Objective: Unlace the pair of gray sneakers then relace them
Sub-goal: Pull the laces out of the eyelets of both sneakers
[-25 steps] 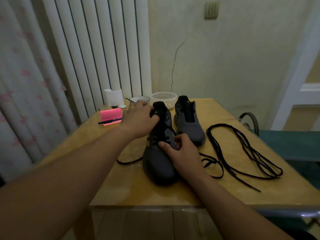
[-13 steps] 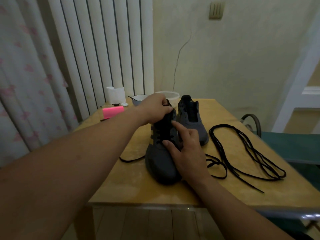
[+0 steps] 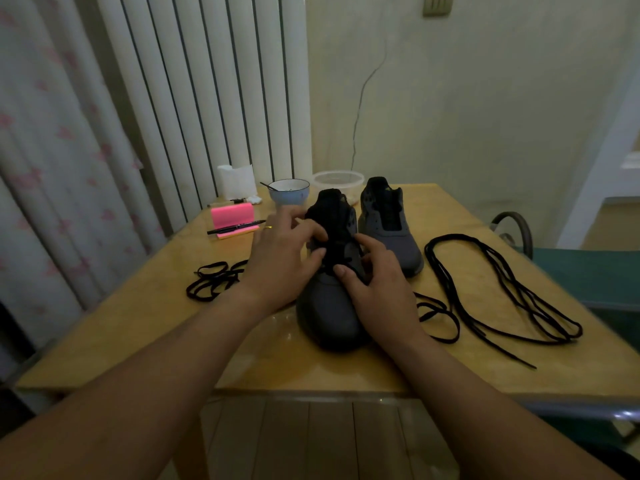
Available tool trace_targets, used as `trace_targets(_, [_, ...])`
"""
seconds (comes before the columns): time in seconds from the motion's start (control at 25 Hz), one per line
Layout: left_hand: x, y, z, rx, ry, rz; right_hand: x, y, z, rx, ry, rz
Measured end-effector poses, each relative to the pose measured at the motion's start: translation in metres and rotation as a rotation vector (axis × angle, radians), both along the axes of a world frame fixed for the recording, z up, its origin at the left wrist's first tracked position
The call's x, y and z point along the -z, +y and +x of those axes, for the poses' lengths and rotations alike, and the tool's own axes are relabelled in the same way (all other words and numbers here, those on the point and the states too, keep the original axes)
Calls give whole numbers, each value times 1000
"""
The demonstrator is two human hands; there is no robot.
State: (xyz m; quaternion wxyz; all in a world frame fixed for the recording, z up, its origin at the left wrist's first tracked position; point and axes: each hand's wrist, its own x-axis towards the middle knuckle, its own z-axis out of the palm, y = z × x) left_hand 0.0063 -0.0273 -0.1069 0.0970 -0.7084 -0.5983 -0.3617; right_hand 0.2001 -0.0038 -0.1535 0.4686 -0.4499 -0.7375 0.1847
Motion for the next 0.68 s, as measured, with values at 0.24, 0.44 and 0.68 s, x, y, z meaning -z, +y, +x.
trace_targets(0.24, [-3,1,12,-17,2,-117,1,1,-1,11,56,-39])
trace_targets(0.44, [-22,5,13,-40,15,-270,3,2,-2,13,51,-31])
trace_targets(0.68, [-42,11,15,-57,111,-407,4,4,-3,22,46,-31])
